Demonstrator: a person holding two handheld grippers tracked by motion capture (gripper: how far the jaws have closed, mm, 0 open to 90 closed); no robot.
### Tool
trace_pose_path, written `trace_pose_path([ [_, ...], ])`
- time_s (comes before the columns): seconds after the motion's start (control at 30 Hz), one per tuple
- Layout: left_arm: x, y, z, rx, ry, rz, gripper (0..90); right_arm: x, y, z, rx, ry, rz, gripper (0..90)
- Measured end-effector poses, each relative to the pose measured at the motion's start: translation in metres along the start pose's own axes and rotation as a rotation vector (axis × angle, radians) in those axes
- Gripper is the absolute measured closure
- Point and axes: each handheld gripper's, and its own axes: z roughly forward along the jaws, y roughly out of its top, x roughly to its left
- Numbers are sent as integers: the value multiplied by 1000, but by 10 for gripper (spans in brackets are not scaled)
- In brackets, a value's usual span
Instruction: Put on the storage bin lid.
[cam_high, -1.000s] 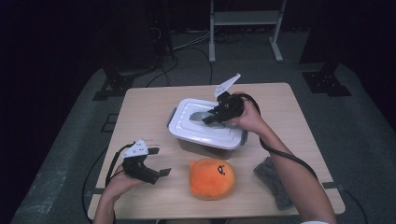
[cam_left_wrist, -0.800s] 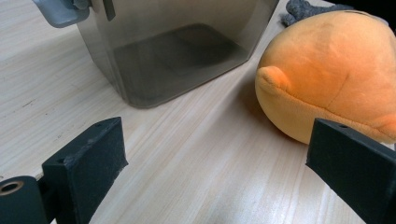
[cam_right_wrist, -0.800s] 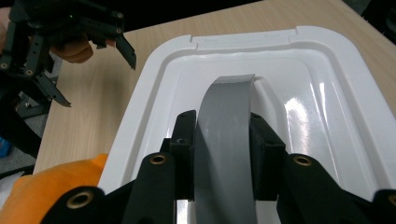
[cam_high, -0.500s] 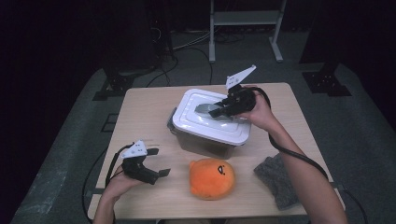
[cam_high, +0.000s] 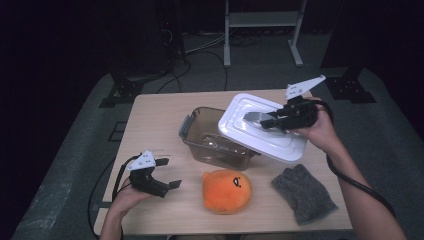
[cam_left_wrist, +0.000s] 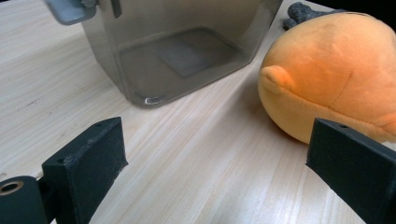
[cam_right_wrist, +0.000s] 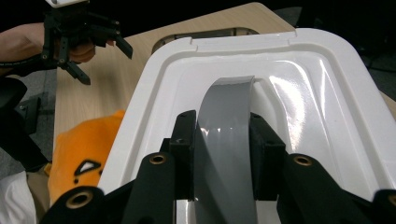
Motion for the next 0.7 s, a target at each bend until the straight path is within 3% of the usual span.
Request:
trace_pose_path([
  [0.33, 0, -2, 1, 3, -8, -13, 40, 4, -55, -56, -17, -86, 80, 664],
  [0.7, 1, -2, 1, -1, 1, -13, 39, 8, -113, -92, -22, -144, 179, 664],
])
